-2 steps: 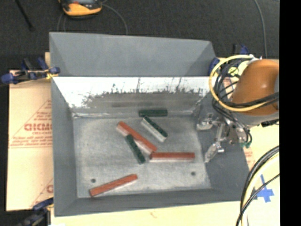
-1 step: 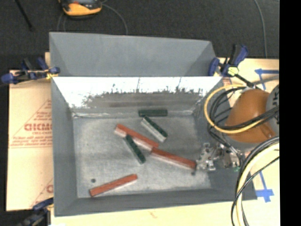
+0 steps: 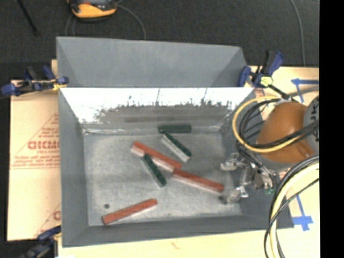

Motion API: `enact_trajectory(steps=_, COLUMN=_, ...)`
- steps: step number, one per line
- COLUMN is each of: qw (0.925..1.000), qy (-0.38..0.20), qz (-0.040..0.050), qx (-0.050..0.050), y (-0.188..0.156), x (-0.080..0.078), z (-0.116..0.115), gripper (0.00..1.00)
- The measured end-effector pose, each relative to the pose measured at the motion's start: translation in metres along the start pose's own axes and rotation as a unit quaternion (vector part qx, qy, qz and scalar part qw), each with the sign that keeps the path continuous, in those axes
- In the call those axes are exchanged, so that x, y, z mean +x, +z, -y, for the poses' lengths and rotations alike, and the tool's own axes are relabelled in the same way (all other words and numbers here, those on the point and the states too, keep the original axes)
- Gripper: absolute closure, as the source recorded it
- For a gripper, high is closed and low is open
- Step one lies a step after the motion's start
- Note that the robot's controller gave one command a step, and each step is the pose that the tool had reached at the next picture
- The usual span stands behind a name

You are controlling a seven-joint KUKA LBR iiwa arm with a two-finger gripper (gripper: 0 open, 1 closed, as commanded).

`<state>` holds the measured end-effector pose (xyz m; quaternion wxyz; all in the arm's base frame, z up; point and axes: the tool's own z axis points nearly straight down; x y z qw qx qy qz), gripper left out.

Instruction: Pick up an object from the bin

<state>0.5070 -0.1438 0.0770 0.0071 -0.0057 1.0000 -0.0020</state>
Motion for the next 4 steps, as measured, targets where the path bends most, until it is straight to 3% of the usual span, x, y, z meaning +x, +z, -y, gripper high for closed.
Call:
enact_trajectory(steps=1, qw=1.0, qy=0.0, qz=0.0, qx=0.0, y=0.0, x=0.0, z=0.0, gripper=0.0)
enact_trajectory(steps=2, qw=0.9896, qy=-0.144, qz=-0.0083, qx=0.003, y=-0.002, x=0.002, z=-0.059, gripper=1.0)
enact_trajectory(steps=3, qw=0.9896, qy=-0.144, qz=-0.0082, qx=0.003, y=-0.002, x=0.002, z=-0.059, gripper=1.0)
enact_trajectory(steps=4, qw=0.9854, qy=-0.17, qz=-0.0047, qx=-0.003, y=-0.133, x=-0.003, z=-0.067, gripper=1.0)
